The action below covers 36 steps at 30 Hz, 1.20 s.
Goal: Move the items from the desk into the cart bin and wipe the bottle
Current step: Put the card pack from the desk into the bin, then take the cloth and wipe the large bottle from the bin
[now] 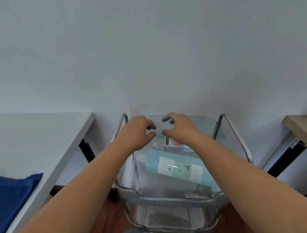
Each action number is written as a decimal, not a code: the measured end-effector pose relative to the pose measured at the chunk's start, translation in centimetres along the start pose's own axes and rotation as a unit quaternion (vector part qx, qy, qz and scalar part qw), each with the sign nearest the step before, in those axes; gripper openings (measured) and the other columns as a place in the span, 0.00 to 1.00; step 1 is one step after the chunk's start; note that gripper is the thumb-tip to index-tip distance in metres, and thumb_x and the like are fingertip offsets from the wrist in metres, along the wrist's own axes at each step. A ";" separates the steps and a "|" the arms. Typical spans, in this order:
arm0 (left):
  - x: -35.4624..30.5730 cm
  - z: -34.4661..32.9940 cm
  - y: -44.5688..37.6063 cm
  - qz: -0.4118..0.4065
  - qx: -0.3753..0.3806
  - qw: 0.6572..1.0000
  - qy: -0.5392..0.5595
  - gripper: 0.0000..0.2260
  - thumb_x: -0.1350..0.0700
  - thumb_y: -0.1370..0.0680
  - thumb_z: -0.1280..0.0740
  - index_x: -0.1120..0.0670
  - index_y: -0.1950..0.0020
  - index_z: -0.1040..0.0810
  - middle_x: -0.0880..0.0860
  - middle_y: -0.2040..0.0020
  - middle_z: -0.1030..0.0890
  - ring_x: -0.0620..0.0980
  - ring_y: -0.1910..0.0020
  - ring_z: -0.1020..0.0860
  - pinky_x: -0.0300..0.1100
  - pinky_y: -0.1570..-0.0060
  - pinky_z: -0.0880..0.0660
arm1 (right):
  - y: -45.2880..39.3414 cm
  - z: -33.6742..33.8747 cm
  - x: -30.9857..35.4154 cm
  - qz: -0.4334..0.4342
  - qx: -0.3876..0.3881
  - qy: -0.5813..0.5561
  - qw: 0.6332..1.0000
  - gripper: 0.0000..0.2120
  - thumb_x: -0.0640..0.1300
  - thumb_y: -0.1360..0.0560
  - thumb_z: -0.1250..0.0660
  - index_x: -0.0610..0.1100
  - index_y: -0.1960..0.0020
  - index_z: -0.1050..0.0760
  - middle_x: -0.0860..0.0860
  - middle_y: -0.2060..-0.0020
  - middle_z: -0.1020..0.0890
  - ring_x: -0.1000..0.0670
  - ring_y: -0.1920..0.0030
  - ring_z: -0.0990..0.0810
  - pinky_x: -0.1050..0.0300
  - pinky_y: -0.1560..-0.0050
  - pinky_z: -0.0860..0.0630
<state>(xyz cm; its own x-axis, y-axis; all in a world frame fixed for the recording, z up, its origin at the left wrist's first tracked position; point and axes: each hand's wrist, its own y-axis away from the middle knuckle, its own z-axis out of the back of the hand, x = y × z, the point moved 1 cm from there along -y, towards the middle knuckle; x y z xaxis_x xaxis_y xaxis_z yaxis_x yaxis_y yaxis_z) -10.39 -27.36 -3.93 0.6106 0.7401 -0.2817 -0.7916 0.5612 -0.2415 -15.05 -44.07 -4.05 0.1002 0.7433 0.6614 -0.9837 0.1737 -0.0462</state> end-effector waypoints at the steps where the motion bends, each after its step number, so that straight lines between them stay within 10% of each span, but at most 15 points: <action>1: 0.6 1.3 1.4 0.002 -0.007 1.000 0.003 0.10 0.49 0.24 0.31 0.48 0.44 0.18 0.47 0.50 0.19 0.46 0.51 0.21 0.43 0.42 0.29 | 0.8 -0.2 1.3 0.020 0.001 -0.013 1.000 0.18 0.45 0.30 0.29 0.53 0.41 0.26 0.49 0.44 0.27 0.52 0.49 0.28 0.60 0.53 0.34; 9: 8.1 11.2 13.1 0.070 -0.116 0.988 0.080 0.06 0.52 0.24 0.29 0.47 0.49 0.15 0.43 0.54 0.19 0.39 0.53 0.20 0.36 0.53 0.26 | 5.4 -5.0 9.8 0.131 0.014 -0.091 0.987 0.10 0.45 0.29 0.30 0.58 0.50 0.22 0.54 0.50 0.24 0.62 0.62 0.28 0.70 0.65 0.35; 16: 17.1 15.2 22.1 0.246 -0.056 0.967 -0.039 0.13 0.48 0.23 0.32 0.49 0.39 0.19 0.48 0.43 0.20 0.48 0.44 0.23 0.42 0.46 0.28 | 8.5 -10.5 16.4 0.193 0.044 -0.150 0.969 0.08 0.44 0.27 0.32 0.57 0.53 0.21 0.61 0.62 0.27 0.62 0.62 0.25 0.82 0.60 0.36; 25: 23.8 12.9 28.5 0.410 0.003 0.909 -0.074 0.21 0.43 0.20 0.41 0.45 0.27 0.31 0.54 0.36 0.23 0.55 0.40 0.24 0.47 0.43 0.27 | 10.6 -19.1 19.6 0.146 0.157 -0.168 0.962 0.10 0.45 0.25 0.35 0.52 0.45 0.22 0.53 0.51 0.22 0.58 0.58 0.26 0.65 0.59 0.29; 32: 25.2 14.4 28.2 0.519 -0.017 0.833 0.193 0.24 0.39 0.31 0.27 0.55 0.45 0.20 0.53 0.45 0.18 0.55 0.48 0.20 0.50 0.47 0.24 | 11.4 -22.4 18.9 0.046 0.218 -0.222 0.949 0.19 0.52 0.26 0.32 0.51 0.36 0.29 0.52 0.51 0.21 0.56 0.50 0.23 0.62 0.53 0.28; 36: 24.6 15.3 27.6 0.439 0.025 0.846 0.302 0.20 0.41 0.30 0.25 0.54 0.47 0.19 0.54 0.51 0.15 0.56 0.51 0.17 0.53 0.48 0.20 | 11.4 -22.8 19.0 0.044 0.183 -0.213 0.959 0.26 0.55 0.27 0.31 0.52 0.33 0.33 0.50 0.40 0.28 0.53 0.44 0.27 0.59 0.47 0.31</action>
<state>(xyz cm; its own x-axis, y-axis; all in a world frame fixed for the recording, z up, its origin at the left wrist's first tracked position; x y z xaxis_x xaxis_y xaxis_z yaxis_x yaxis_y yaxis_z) -17.52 12.03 -3.32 -0.3263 0.5642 -0.7585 -0.9360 -0.0807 0.3426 -20.95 -13.24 -9.10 0.0216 0.3997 0.9164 -0.9797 -0.1744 0.0991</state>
